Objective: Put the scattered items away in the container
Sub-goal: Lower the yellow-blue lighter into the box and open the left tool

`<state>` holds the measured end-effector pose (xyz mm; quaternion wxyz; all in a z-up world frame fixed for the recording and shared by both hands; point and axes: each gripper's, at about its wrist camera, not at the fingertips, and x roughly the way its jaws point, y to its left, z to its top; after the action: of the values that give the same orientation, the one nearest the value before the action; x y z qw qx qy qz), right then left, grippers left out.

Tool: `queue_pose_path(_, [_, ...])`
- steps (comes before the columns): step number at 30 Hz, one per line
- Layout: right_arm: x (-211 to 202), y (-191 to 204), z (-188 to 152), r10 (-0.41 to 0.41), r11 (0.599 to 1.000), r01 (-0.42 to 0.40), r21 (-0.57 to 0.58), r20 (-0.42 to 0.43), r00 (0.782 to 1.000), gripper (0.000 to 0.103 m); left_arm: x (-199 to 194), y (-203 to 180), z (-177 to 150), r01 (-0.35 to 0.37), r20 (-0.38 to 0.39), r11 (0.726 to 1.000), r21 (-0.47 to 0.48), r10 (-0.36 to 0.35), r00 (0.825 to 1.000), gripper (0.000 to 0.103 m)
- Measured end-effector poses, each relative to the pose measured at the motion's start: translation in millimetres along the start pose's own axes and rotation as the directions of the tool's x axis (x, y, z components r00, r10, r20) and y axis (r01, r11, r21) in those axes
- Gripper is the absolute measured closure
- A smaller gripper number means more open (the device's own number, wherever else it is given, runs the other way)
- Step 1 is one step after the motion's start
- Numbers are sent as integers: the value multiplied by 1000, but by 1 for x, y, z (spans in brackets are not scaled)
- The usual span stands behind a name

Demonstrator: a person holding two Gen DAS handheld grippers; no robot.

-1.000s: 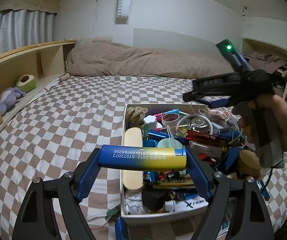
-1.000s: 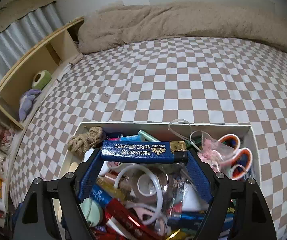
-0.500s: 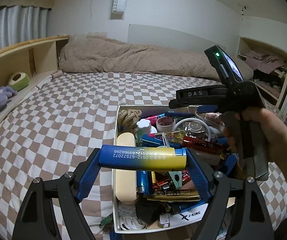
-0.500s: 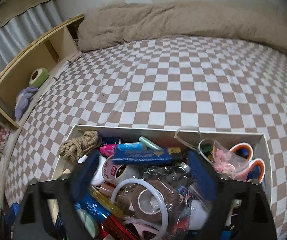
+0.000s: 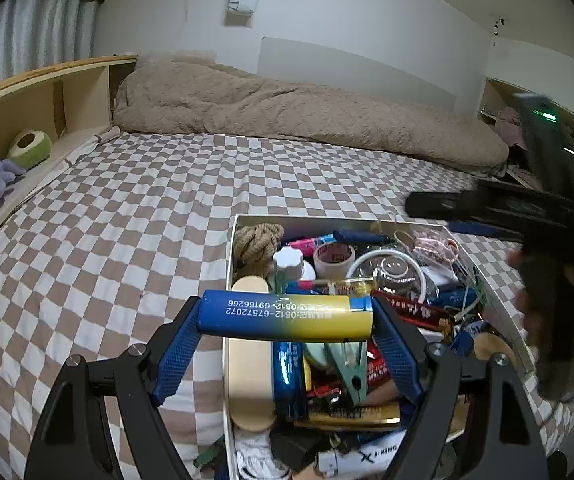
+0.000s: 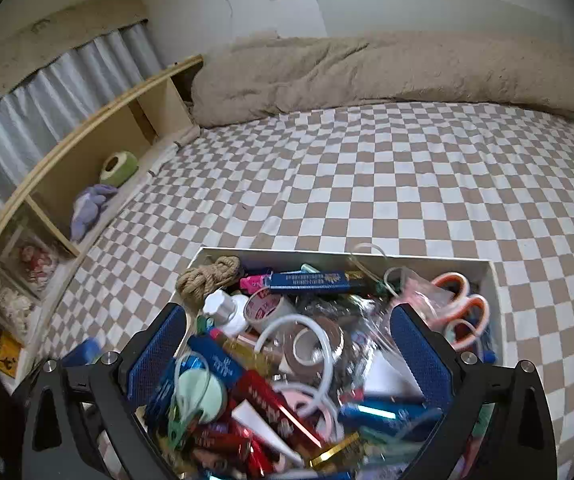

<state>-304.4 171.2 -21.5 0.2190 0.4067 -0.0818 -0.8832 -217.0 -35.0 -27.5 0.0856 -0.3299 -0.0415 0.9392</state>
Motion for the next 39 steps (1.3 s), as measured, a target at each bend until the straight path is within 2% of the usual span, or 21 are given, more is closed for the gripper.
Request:
queue_pose_path(7, [-35, -12, -13, 18, 1000, -18, -2, 38, 999, 1, 14, -8, 18, 13, -30, 1000, -16, -14, 999, 20])
queue_pose_path(17, [-58, -26, -40, 5, 1000, -5, -22, 35, 999, 1, 49, -12, 37, 82, -124, 984, -160, -103, 987, 20])
queue_pose_path(25, [-63, -37, -59, 3, 1000, -2, -17, 22, 1000, 1, 76, -19, 40, 40, -192, 988, -150, -69, 979, 20])
queue_pose_path(35, [-64, -47, -63, 13, 1000, -14, 14, 21, 1000, 1, 98, -17, 33, -8, -257, 986, -164, -35, 966, 20])
queue_pose_path(36, [-63, -48, -63, 14, 1000, -14, 15, 19, 1000, 1, 99, -18, 32, -6, -263, 987, -163, -38, 964, 19])
queue_pose_path(39, [-62, -48, -64, 18, 1000, -18, 15, 18, 1000, 1, 97, -20, 31, 5, -261, 987, -160, -47, 964, 3])
